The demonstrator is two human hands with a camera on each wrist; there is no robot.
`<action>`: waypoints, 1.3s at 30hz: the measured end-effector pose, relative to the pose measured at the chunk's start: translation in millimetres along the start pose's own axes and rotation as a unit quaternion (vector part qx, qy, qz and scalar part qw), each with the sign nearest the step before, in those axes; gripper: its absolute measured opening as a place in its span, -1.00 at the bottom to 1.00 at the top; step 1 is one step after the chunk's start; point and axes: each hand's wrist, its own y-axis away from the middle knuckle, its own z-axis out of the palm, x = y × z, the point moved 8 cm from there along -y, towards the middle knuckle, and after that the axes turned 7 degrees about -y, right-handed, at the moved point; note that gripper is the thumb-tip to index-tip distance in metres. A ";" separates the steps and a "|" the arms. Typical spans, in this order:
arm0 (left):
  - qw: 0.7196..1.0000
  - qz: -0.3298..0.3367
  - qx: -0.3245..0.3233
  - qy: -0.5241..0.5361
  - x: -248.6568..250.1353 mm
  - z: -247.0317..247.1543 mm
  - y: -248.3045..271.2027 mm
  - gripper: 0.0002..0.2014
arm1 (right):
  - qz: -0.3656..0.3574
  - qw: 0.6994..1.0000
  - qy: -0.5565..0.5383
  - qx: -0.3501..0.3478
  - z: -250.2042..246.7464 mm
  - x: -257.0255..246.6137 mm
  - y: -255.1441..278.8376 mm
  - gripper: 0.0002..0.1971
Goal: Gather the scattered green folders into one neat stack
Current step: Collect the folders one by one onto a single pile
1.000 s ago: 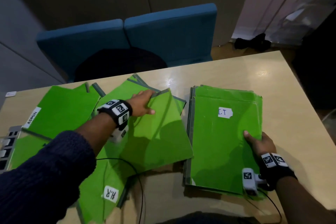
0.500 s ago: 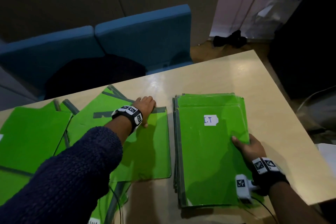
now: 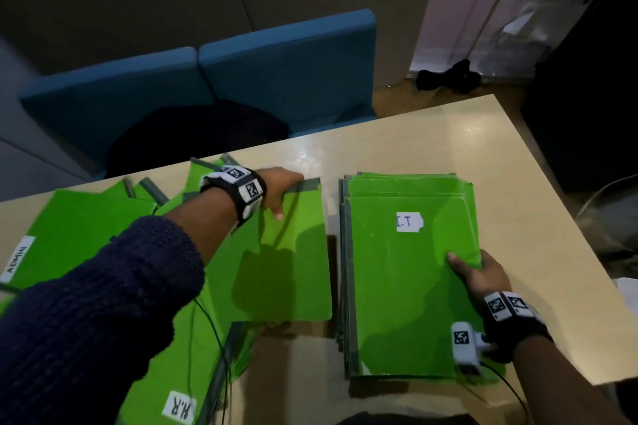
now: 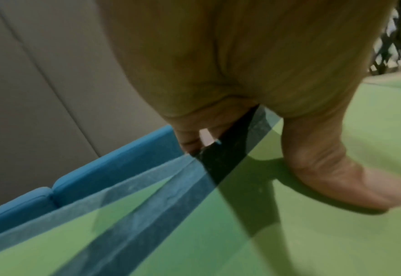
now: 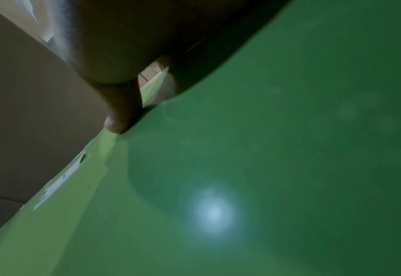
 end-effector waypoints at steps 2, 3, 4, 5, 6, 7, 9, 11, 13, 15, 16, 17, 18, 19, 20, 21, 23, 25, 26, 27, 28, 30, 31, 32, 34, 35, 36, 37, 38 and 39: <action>0.997 -0.005 0.058 0.053 -11.0 -33.2 26.0 -0.38 | -0.005 1.000 -0.009 0.001 -0.2 -2.5 1.5 -0.58; 0.993 -0.008 0.090 0.074 -16.0 -50.3 39.8 -0.39 | -0.007 1.000 -0.015 -0.002 0.2 -3.2 2.0 -0.59; 0.988 -0.009 0.122 0.095 -19.4 -67.3 54.8 -0.40 | -0.005 1.000 -0.018 -0.003 0.3 -2.8 1.9 -0.60; 0.981 -0.007 0.157 0.118 -20.6 -85.0 71.5 -0.42 | -0.002 1.000 -0.024 -0.002 0.0 -2.5 1.3 -0.60; 0.971 -0.002 0.189 0.145 -21.2 -102.0 88.2 -0.48 | 0.003 1.000 -0.024 0.001 -0.3 -2.0 0.7 -0.60; 0.959 0.004 0.218 0.182 -20.1 -118.8 107.9 -0.56 | -0.001 1.000 -0.015 0.003 -0.3 -2.6 -0.8 -0.60; 0.926 0.022 0.259 0.274 -16.0 -143.8 143.1 -0.65 | -0.005 1.000 0.005 0.003 0.7 -4.0 -2.2 -0.61; 0.853 0.065 0.310 0.415 -10.3 -159.2 168.3 -0.61 | -0.007 1.000 0.012 0.003 1.2 -2.4 -3.7 -0.57; 0.754 0.118 0.374 0.527 0.6 -162.0 177.8 -0.50 | -0.012 1.000 0.013 -0.002 0.5 -4.1 -0.6 -0.55; 0.712 0.134 0.394 0.565 19.9 -146.5 158.9 -0.32 | -0.006 1.000 0.002 -0.016 -0.4 -7.1 2.8 -0.59; 0.710 0.117 0.387 0.576 31.7 -132.2 141.6 -0.28 | 0.000 1.000 0.010 -0.028 0.0 -6.6 3.2 -0.63; 0.709 0.083 0.376 0.591 42.4 -114.1 121.1 -0.28 | 0.004 0.999 0.025 -0.038 -0.4 -7.1 3.0 -0.67; 0.708 0.044 0.365 0.603 53.6 -94.2 102.2 -0.31 | 0.014 0.999 0.028 -0.039 -2.5 -5.6 3.0 -0.70; 0.713 0.006 0.353 0.607 63.4 -71.8 84.6 -0.34 | 0.025 0.999 0.020 -0.039 -3.7 -3.8 4.2 -0.68; 0.725 -0.032 0.338 0.600 73.0 -51.2 72.3 -0.36 | 0.034 0.999 0.007 -0.037 -4.5 -0.5 4.1 -0.55; 0.736 -0.070 0.329 0.588 78.5 -31.4 62.1 -0.35 | 0.038 0.998 0.005 -0.041 -4.4 2.6 4.3 -0.35; 0.745 -0.134 0.318 0.571 84.6 -0.6 54.8 -0.27 | 0.027 0.998 0.023 -0.059 -1.5 4.4 3.2 0.24; 0.744 -0.156 0.296 0.579 89.9 25.5 49.7 -0.13 | 0.021 0.997 0.023 -0.074 0.6 1.1 4.3 0.48; 0.748 -0.160 0.279 0.580 94.8 34.7 50.8 -0.11 | 0.015 0.996 0.021 -0.080 2.9 -0.3 4.5 0.39; 0.755 -0.163 0.263 0.578 98.9 46.8 49.1 -0.15 | 0.003 0.997 0.013 -0.080 4.7 -2.6 6.6 0.22; 0.762 -0.162 0.244 0.577 104.6 57.9 49.2 -0.20 | -0.010 0.997 0.008 -0.071 4.2 -4.3 10.4 0.00; 0.759 -0.145 0.205 0.600 119.9 71.5 52.9 -0.33 | -0.023 0.998 -0.009 -0.051 3.8 1.5 12.6 -0.23; 0.759 -0.132 0.189 0.608 125.8 75.9 54.0 -0.36 | -0.028 0.999 -0.014 -0.044 3.9 3.8 13.7 -0.26; 0.765 -0.115 0.172 0.609 130.0 78.3 55.1 -0.34 | -0.030 0.999 -0.013 -0.042 5.1 3.5 14.6 -0.29; 0.793 -0.068 0.150 0.586 125.8 76.2 54.1 -0.31 | -0.037 0.999 -0.004 -0.032 4.9 -1.1 13.2 -0.39; 0.813 -0.052 0.144 0.562 113.9 80.0 51.3 -0.33 | -0.038 0.999 -0.002 -0.028 7.1 -3.8 11.3 -0.43; 0.836 -0.049 0.148 0.526 99.5 78.7 51.2 -0.34 | -0.044 0.999 0.001 -0.020 4.6 -6.9 10.1 -0.46; 0.862 -0.064 0.161 0.477 77.2 82.2 52.7 -0.34 | -0.049 0.999 0.003 -0.017 4.5 -9.1 8.4 -0.47; 0.895 -0.085 0.169 0.405 53.7 87.3 57.5 -0.32 | -0.049 0.999 0.012 -0.016 5.7 -9.3 6.5 -0.46; 0.932 -0.093 0.163 0.311 35.2 93.3 63.3 -0.27 | -0.053 0.998 0.021 -0.017 6.5 -10.0 4.3 -0.45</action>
